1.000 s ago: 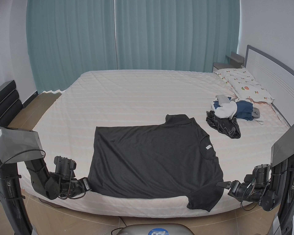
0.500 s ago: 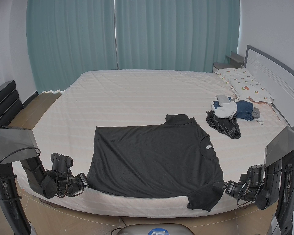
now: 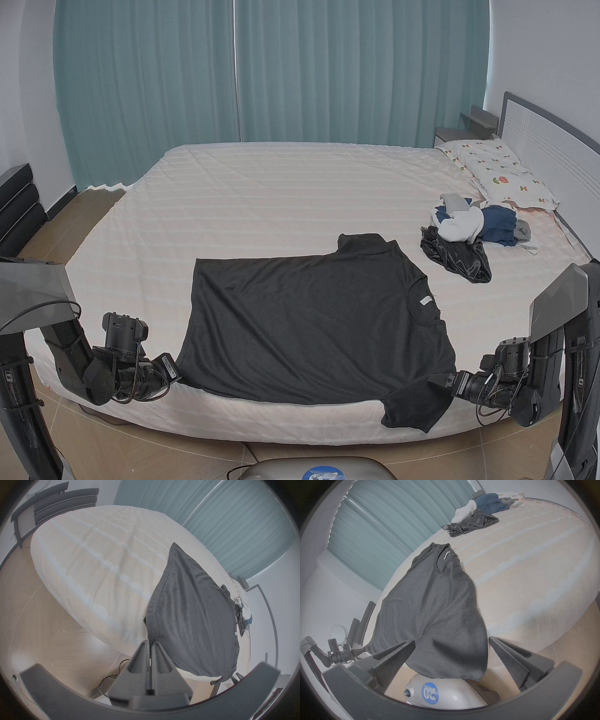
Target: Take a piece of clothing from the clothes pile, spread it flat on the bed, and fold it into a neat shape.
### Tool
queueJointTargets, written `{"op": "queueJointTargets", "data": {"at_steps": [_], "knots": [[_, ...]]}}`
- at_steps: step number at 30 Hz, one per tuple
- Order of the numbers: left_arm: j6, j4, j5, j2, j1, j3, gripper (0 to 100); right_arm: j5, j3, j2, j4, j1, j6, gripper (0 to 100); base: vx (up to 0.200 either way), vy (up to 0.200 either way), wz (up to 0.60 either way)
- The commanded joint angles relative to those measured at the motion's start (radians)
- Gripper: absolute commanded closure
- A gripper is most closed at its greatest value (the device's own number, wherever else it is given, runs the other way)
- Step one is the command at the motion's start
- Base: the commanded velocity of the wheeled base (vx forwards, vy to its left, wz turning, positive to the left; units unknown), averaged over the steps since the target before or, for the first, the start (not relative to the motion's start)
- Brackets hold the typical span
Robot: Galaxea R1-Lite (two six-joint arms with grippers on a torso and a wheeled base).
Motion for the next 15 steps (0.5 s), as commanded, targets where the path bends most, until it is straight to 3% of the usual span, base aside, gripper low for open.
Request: {"op": "queueJointTargets", "data": {"at_steps": [1,2,3,15], "knots": [[0.0,-0.001,0.0,0.001,0.006,0.0,100,0.0,-0.002,0.017,-0.007,0.001,-0.008,0,0.0,0.0,0.0],[0.0,-0.001,0.0,0.001,0.008,0.0,100,0.0,0.002,0.017,-0.007,0.001,-0.012,0,0.0,0.0,0.0],[0.0,-0.001,0.0,0.001,0.011,0.0,100,0.0,0.01,0.014,-0.007,-0.001,-0.022,100,0.0,0.0,0.0],[0.001,-0.001,0.005,-0.018,0.017,0.008,100,0.014,0.076,-0.039,-0.01,-0.031,-0.094,100,0.0,0.0,0.0]]}}
